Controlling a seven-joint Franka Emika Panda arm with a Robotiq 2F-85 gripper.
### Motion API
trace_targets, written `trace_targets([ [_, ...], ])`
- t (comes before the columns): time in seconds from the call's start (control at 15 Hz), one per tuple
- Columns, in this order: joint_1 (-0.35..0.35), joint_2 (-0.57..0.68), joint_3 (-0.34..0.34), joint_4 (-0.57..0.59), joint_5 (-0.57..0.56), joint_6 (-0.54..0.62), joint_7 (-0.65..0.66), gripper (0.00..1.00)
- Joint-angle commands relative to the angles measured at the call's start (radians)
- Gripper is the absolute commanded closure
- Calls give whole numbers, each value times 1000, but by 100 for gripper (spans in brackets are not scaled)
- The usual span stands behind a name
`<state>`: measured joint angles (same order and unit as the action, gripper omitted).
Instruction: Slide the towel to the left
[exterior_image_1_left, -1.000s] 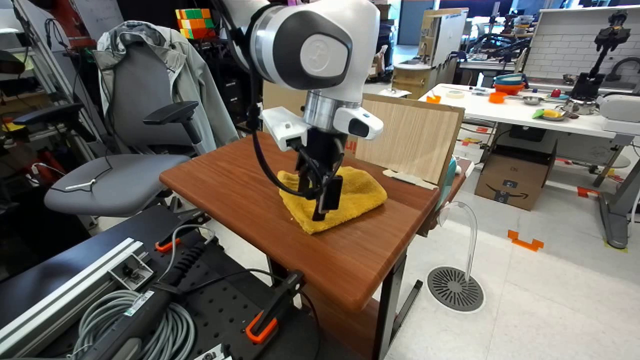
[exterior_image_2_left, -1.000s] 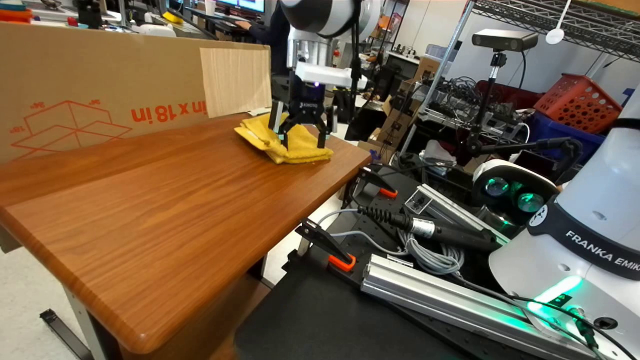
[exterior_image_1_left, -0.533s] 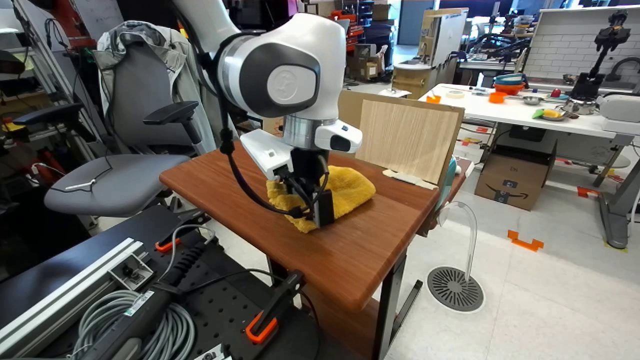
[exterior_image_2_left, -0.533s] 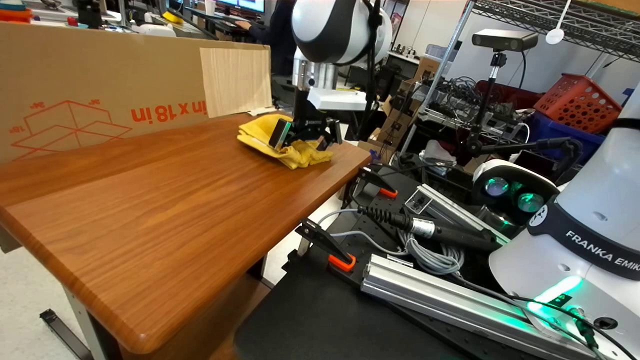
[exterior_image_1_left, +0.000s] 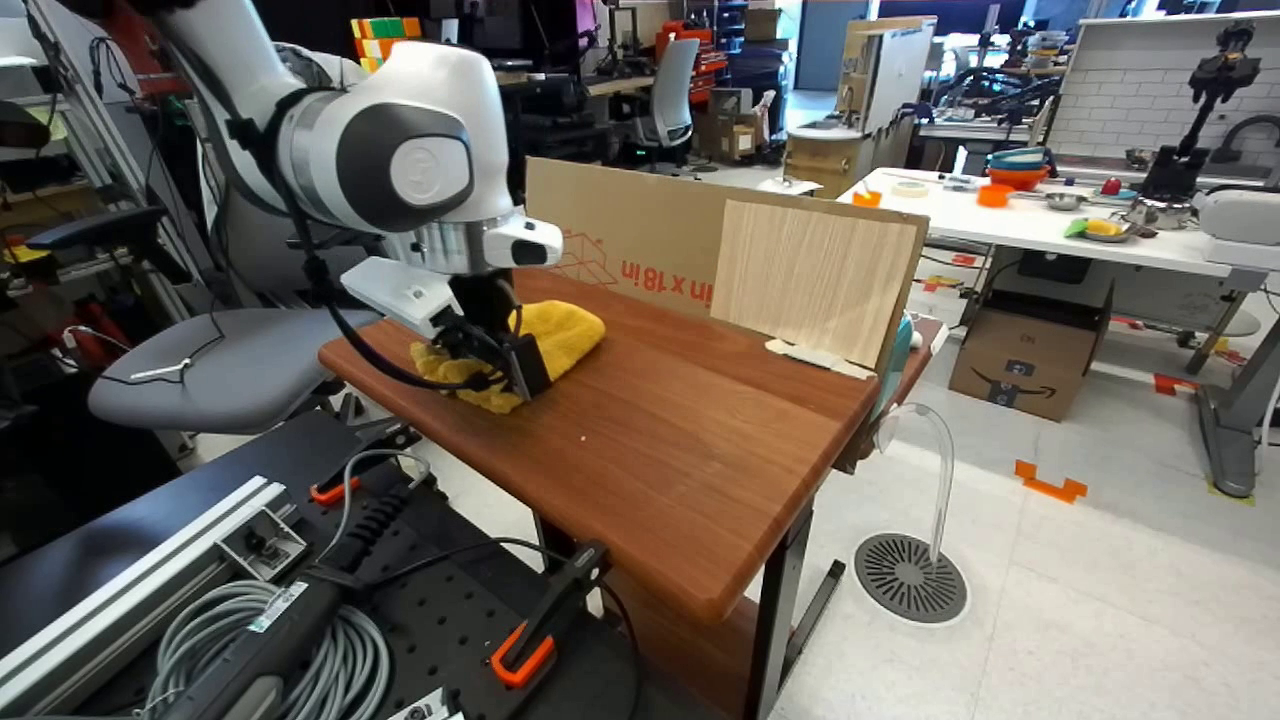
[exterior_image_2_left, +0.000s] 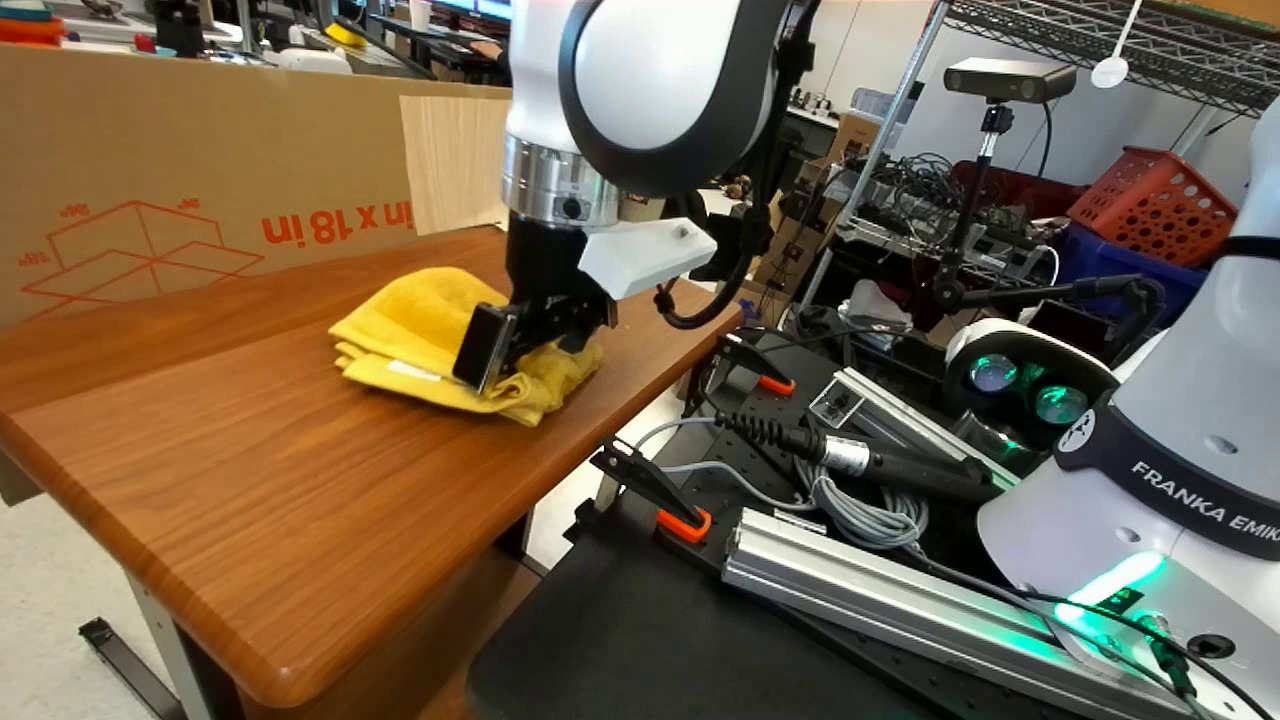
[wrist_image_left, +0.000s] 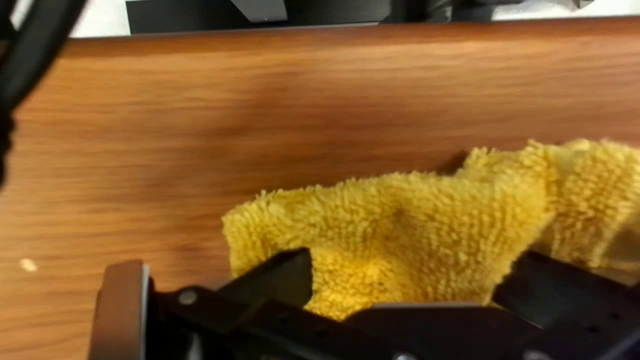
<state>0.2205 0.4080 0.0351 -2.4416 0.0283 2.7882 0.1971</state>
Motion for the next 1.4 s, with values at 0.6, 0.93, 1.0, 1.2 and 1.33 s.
trace_targets([
  [0.6,13,78,28,284,82,-36,111,0],
  [0.93,-109,61,-42,250,76,-69,86,0],
  [1.0,-137,58,-58,238,76,-85,81,0],
  [1.2,-199,48,-78,223,86,-99,48,0],
  [1.33,-194,61,-87,227,67,-77,62,0],
])
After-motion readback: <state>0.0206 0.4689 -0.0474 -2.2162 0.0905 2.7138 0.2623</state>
